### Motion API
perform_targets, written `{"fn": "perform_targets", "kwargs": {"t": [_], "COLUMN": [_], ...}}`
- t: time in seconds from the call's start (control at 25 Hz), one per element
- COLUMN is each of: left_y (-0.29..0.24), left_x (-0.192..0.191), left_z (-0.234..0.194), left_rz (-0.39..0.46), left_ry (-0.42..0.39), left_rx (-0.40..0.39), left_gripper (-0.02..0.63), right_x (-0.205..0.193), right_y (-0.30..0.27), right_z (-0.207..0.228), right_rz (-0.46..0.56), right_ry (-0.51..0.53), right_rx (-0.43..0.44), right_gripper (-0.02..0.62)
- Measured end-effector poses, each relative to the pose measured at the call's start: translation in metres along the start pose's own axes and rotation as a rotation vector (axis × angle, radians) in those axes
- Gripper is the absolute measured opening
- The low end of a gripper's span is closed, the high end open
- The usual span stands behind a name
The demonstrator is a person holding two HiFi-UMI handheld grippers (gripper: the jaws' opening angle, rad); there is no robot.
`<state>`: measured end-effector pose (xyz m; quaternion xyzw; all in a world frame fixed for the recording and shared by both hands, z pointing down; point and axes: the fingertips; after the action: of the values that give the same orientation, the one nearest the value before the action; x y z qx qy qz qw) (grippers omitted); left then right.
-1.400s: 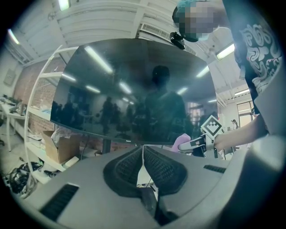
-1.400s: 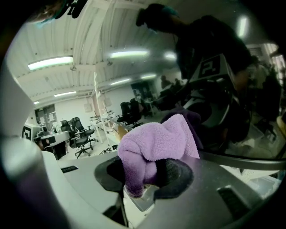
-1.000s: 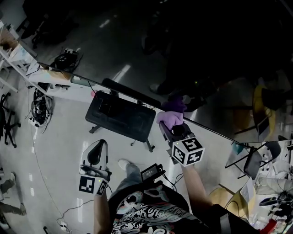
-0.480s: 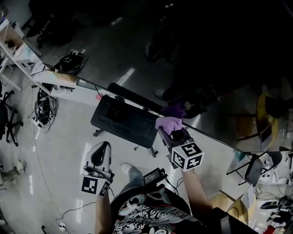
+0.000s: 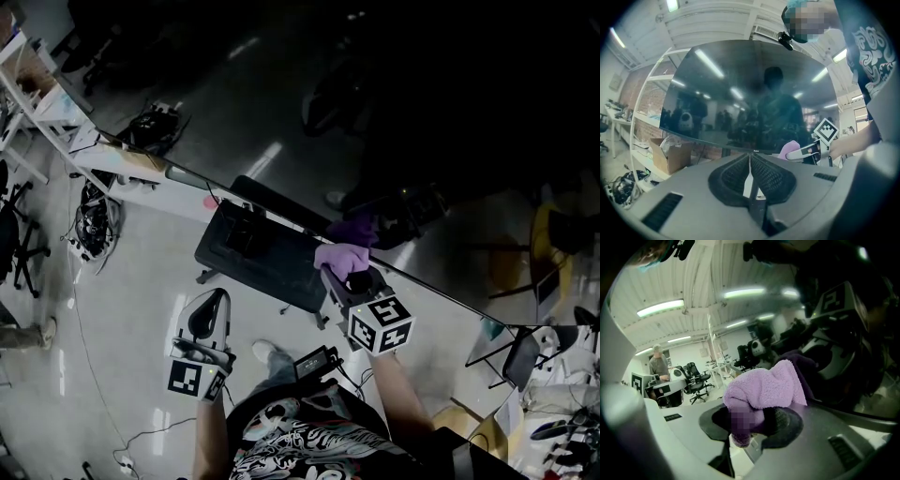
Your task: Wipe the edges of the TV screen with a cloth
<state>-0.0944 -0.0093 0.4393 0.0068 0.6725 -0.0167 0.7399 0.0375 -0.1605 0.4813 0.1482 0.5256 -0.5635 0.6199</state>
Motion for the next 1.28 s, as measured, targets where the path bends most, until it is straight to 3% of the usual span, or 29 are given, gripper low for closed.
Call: {"fn": "perform_targets", "kwargs": {"t": [0.16,0.4,0.56,0.92,1.12,1.28], "left_y": [0.0,0.0,0.003,0.023,0.029,0.039], "left_x": [-0.01,-0.011,-0.002,-0.017,-0.007,-0.016], "left_z": [-0.015,-0.037,-0.055,-0.082,-0.089,-0.098], "left_rz": [-0.05,-0.045,0.006,-0.047,0.014,-0.039], "left_ry": [-0.006,-0.003,0.01,0.011,0.011,0.012], "left_rx": [0.003,0.008,0.018,0.069,0.09,0.12], "left_gripper": [0.025,0.025,0.026,0.025,0.025,0.025], "right_x": [0.001,0.005,0.007,0.009,0.009,0.012], "right_y": [-0.012,-0.027,-0.035,-0.054,-0.063,-0.072], "right_z": [-0.008,-0.017,-0.024,-0.035,-0.041,-0.049], "right_rz": [-0.005,-0.004,-0.01,-0.016,-0.022,-0.03], "right_ry": [-0.001,-0.003,-0.005,0.001,0.003,0.006], "right_rx": [0.005,-0.007,-0.01,-0.009,0.004,0.024], "right_gripper": [0.156,0.156,0.155,0.155,0.155,0.156]}}
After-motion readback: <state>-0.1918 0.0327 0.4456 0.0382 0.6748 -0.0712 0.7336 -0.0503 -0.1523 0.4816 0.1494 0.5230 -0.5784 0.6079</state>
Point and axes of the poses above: the fingertips, and each gripper's own axes: y backward along the fingers, z to its right, x out of its top, and after that the axes turned 13 degrees about -y, right-handed
